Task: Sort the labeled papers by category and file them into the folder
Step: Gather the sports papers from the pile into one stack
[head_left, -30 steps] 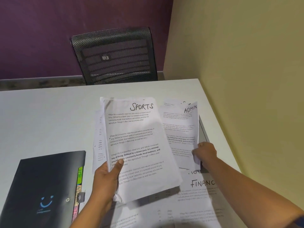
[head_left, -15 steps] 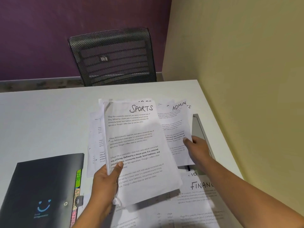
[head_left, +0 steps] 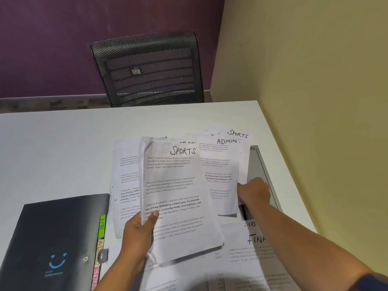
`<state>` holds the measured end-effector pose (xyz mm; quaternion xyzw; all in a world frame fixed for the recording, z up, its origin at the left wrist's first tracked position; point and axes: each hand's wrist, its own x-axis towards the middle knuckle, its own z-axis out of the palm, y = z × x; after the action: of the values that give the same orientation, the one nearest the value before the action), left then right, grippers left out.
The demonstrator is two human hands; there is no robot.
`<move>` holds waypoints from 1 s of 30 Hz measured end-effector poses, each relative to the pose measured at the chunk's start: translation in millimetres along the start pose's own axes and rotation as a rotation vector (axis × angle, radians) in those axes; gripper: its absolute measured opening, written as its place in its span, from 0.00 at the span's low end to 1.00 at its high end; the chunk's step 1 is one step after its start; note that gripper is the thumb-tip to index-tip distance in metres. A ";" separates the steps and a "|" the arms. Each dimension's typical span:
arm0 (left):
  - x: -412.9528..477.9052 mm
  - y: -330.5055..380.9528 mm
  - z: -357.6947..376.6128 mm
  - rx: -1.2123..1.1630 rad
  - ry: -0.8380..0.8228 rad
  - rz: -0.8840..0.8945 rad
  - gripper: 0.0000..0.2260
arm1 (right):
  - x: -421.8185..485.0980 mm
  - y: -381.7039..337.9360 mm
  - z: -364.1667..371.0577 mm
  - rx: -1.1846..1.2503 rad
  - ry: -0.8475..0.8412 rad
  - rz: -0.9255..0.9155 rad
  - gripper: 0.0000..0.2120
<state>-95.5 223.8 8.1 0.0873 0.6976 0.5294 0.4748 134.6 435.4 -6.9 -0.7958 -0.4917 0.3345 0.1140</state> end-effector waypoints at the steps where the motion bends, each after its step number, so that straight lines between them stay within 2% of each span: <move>1: 5.0 -4.6 -0.8 0.026 0.015 -0.010 0.06 | 0.7 -0.7 2.6 -0.060 -0.001 -0.002 0.20; 3: 14.0 -13.5 -2.1 0.086 0.042 -0.037 0.04 | 3.5 -1.9 6.9 -0.140 -0.002 0.012 0.21; 6: 24.4 -24.1 -5.1 0.129 0.068 -0.081 0.08 | 6.1 -5.5 8.0 -0.145 -0.035 0.044 0.16; 10: 31.9 -30.5 -6.7 0.147 0.089 -0.098 0.11 | 8.5 -11.1 9.6 -0.008 -0.139 0.132 0.04; 13: 33.8 -32.5 -7.7 0.144 0.093 -0.103 0.09 | 11.8 -11.1 12.5 0.202 -0.186 0.193 0.03; 15: 33.6 -32.5 -8.0 0.153 0.096 -0.104 0.09 | 17.3 -9.0 13.1 0.335 -0.147 0.209 0.05; 17: 33.2 -32.9 -8.3 0.155 0.104 -0.105 0.09 | 18.8 -7.1 9.8 0.365 -0.126 0.211 0.06; 22: 33.4 -33.2 -8.5 0.167 0.114 -0.118 0.10 | 21.1 0.2 -3.9 0.354 -0.094 0.111 0.06; 25: 32.7 -31.6 -7.5 0.166 0.114 -0.126 0.08 | 23.0 1.0 -9.3 0.446 -0.072 0.103 0.12; 27: 31.9 -30.7 -7.4 0.163 0.114 -0.126 0.07 | 23.1 -0.3 -15.6 0.336 -0.027 0.018 0.17; 30: 32.8 -32.2 -9.1 0.178 0.116 -0.127 0.08 | 23.3 -1.1 -27.5 0.187 0.023 -0.096 0.15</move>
<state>-107.7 224.7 -37.2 0.0539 0.7722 0.4383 0.4568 158.3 460.0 4.5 -0.7610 -0.4946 0.3640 0.2092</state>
